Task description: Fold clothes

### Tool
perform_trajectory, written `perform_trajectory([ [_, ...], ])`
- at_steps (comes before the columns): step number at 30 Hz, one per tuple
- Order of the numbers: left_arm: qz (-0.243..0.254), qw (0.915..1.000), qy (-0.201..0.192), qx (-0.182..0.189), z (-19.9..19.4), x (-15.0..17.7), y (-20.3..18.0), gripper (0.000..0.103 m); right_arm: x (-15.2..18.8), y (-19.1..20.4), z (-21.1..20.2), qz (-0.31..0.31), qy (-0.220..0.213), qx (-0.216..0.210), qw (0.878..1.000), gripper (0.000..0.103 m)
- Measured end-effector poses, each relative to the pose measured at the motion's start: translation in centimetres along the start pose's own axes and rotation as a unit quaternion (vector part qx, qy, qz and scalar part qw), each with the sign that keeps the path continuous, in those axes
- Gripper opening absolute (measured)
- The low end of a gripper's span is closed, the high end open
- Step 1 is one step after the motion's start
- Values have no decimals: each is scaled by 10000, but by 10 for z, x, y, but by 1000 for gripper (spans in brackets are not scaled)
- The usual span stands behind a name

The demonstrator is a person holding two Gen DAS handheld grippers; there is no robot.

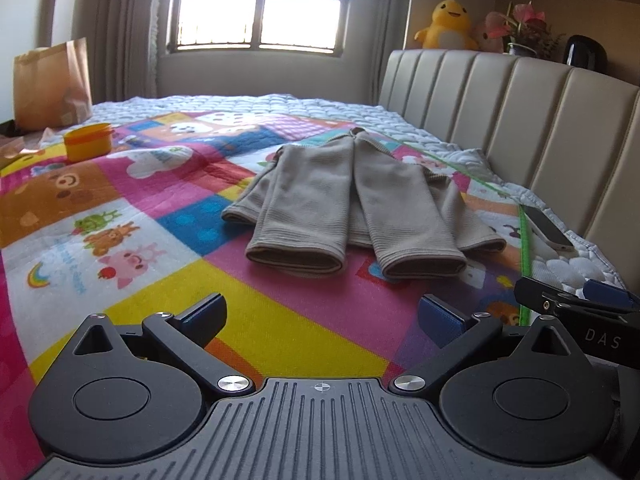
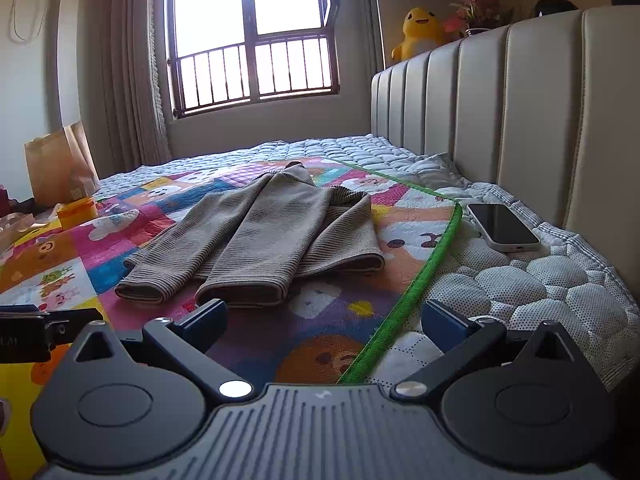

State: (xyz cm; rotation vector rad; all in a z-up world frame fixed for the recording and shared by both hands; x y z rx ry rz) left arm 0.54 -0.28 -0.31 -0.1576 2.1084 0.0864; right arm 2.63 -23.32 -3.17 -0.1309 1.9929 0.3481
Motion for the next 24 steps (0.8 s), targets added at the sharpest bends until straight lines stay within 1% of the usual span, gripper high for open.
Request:
perform_trajectory([
  [3, -41, 9999, 149, -15, 1, -2, -1, 103, 0, 0, 1, -29, 28, -3, 10000, 103],
  [9, -81, 9997, 215, 23, 8, 0, 3, 103, 0, 0, 4, -88, 85, -9, 9999, 103],
  [24, -43, 9996, 269, 32, 10, 5, 3, 103, 4, 0, 5, -93, 109, -20, 9999, 103],
])
Point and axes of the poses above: each gripper's, at about its wrist camera, not at the fingertips, and z roughly the way its jaws point, y to its left, x to its underside, the point moved 1 cm from there along z, roughly the way its jaws point, and after that the axes turned 10 degrees about -x, right-handed, at the moved point
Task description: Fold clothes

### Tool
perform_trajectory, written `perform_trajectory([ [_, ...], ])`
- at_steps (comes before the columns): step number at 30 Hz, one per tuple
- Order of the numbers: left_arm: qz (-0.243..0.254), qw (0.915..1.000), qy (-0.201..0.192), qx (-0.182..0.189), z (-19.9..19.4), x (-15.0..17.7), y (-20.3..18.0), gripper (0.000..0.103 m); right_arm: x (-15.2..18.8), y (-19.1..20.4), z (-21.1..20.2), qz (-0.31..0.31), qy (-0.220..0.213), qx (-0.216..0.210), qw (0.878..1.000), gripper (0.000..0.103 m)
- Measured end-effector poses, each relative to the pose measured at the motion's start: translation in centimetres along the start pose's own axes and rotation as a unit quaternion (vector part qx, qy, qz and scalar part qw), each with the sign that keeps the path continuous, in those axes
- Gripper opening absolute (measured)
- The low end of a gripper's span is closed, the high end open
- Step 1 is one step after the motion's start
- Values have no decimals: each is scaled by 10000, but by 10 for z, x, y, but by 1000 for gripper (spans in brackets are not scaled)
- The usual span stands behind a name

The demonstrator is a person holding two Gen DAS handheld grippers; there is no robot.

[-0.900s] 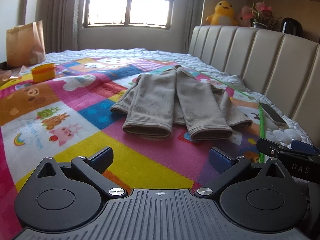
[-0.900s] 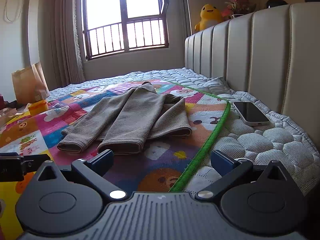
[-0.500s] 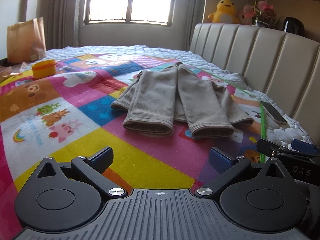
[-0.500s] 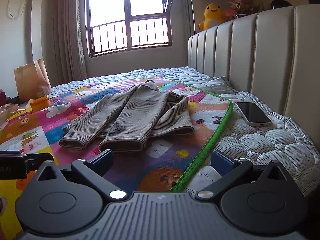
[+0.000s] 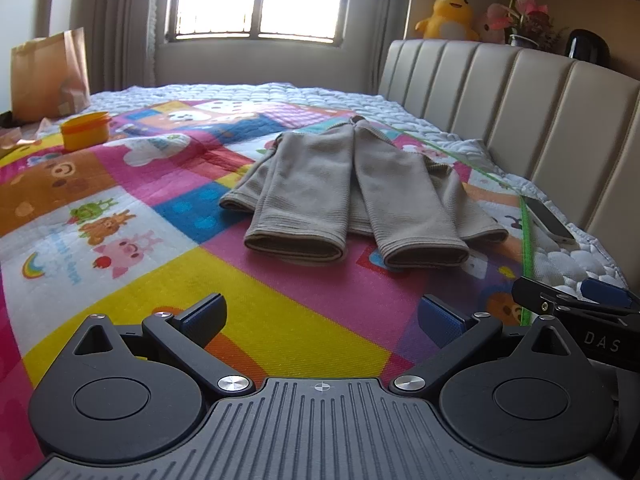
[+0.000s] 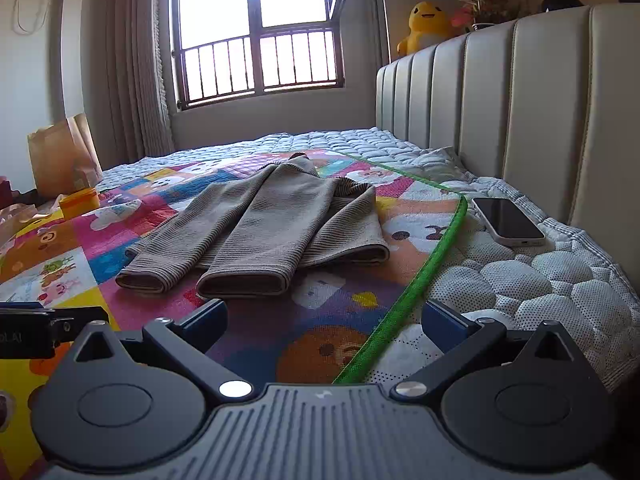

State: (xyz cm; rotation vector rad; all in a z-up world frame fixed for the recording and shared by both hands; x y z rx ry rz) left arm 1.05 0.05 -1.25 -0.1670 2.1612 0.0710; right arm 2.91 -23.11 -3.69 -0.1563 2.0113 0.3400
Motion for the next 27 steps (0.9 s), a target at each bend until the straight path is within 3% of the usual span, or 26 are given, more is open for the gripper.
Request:
perform_trajectory([
  [27, 16, 10000, 95, -20, 1, 4, -2, 103, 8, -3, 2, 72, 113, -16, 9999, 103],
])
Point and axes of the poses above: each gripper's, at about its wrist camera, not at the fingertips, and z roughly the way its jaws point, y to its left, x to its underside, the point moved 1 cm from there along z, roughly the way its jaws point, and after that the axes turned 10 degrees about -x, right-handed, at the moved point
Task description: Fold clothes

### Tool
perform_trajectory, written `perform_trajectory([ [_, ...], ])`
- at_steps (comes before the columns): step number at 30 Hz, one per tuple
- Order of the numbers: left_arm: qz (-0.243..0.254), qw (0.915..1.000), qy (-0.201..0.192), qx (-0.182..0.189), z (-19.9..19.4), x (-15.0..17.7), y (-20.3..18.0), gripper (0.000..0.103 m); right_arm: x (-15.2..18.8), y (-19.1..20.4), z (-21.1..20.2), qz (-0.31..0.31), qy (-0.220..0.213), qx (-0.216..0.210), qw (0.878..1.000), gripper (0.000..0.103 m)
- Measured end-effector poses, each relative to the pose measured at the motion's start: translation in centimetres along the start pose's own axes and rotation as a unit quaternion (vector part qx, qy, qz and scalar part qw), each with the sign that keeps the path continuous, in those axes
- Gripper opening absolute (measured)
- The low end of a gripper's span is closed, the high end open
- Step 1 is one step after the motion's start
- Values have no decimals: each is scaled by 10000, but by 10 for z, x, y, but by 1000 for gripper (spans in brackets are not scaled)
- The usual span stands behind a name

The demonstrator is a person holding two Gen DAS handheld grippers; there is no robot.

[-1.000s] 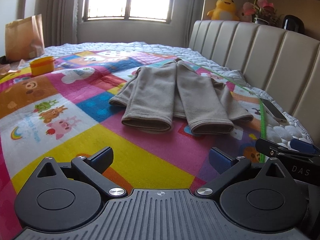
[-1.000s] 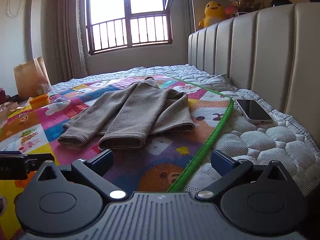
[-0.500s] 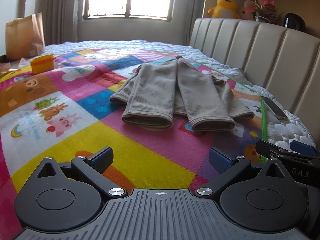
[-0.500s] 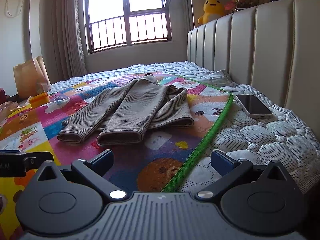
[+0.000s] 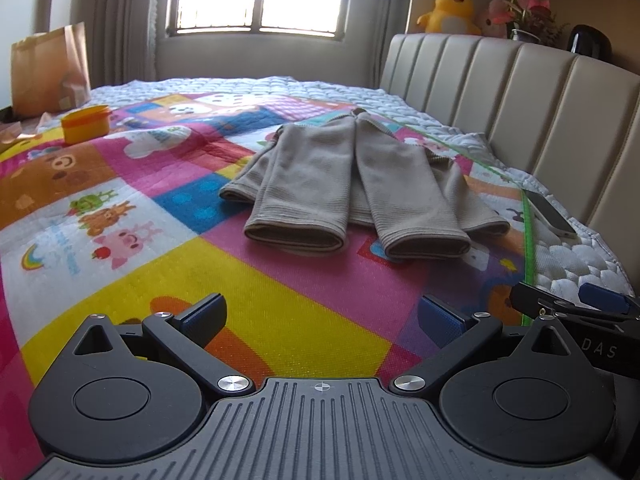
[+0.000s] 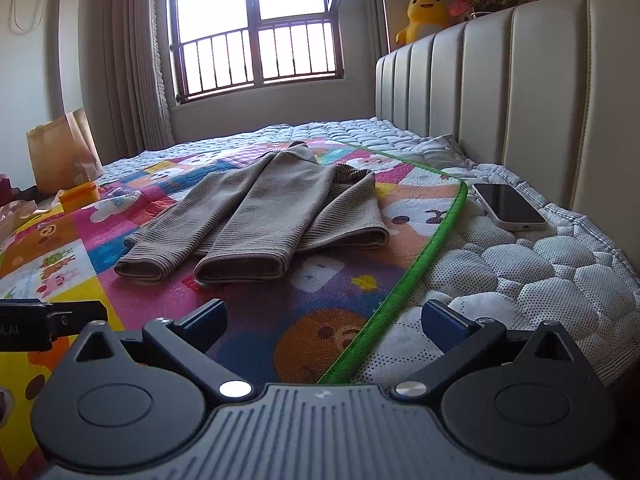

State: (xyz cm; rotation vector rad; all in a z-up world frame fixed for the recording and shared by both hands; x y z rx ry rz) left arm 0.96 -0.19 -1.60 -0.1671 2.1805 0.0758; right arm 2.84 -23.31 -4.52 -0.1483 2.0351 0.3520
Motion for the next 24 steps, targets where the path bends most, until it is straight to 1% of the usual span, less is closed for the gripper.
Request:
perform_trajectory([
  [19, 10, 10000, 80, 23, 7, 2, -1, 103, 3, 1, 6, -4, 82, -1, 10000, 103],
  [24, 88, 9999, 79, 39, 9, 0, -4, 103, 3, -1, 7, -11, 99, -5, 9999, 103],
])
Point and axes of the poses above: each gripper's, at about its wrist camera, not at the fingertips, and z roughly the way its jaws point, y to its left, x to its underside, the point moved 1 cm from there along z, roughly the way its jaws point, and after that the axes turned 10 degrees about -x, right-handed, at the moved point
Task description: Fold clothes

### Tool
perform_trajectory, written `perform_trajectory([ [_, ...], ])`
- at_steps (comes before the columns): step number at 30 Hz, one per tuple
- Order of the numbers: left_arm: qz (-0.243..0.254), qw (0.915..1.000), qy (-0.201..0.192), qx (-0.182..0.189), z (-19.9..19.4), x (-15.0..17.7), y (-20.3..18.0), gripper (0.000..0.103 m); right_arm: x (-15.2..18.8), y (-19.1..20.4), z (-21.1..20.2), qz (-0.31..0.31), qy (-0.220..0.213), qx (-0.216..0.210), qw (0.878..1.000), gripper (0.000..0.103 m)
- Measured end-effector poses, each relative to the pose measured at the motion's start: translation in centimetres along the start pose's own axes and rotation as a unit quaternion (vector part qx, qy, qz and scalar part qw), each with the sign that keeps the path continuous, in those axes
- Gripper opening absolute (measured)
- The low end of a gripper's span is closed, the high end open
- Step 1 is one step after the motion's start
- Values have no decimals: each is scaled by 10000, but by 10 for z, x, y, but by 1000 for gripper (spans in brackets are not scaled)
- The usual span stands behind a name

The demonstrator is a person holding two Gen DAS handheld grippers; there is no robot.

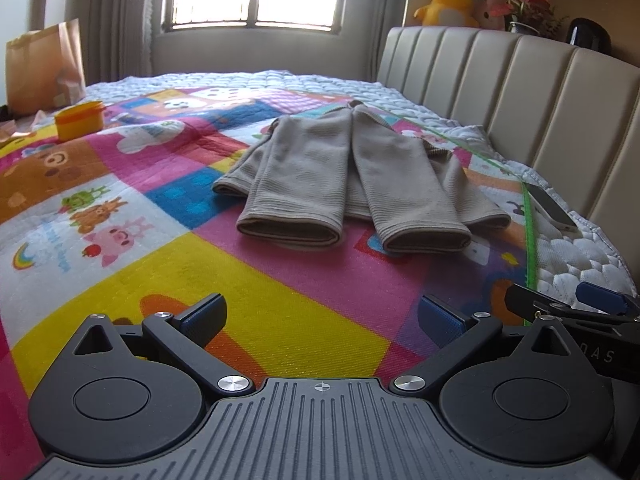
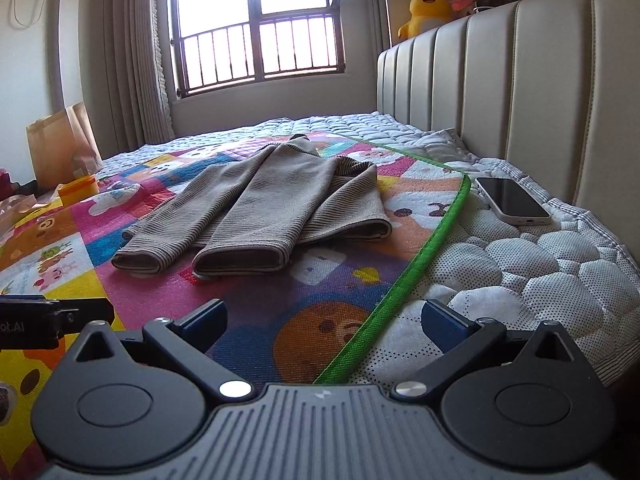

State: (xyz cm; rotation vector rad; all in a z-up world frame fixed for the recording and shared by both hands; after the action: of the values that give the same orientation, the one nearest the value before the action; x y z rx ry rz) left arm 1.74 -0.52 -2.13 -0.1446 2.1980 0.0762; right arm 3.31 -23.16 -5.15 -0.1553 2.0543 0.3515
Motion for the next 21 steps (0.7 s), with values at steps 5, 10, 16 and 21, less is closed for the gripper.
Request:
perform_trajectory([
  [5, 134, 9999, -77, 33, 3, -7, -7, 103, 0, -4, 5, 8, 54, 18, 10000, 103],
  [10, 195, 9998, -38, 65, 15, -17, -9, 103, -6, -11, 18, 47, 155, 57, 9999, 103],
  [16, 127, 9998, 106, 81, 41, -39, -3, 103, -28, -18, 42, 89, 218, 10, 9997, 103],
  [21, 103, 9997, 72, 228, 61, -67, 3, 103, -50, -24, 67, 96, 257, -2, 9996, 103],
])
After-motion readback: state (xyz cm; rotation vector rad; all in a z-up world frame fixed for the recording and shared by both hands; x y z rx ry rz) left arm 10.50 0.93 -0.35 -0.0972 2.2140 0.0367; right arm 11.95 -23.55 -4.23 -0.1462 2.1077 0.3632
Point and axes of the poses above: each gripper's, at about its wrist camera, not at the fingertips, and z roughly the way its jaws point, y to its left, x to its underside, the point moved 1 cm from there along z, roughly the way its jaws point, and after that the axes turned 10 degrees about -x, right-handed, at the moved point
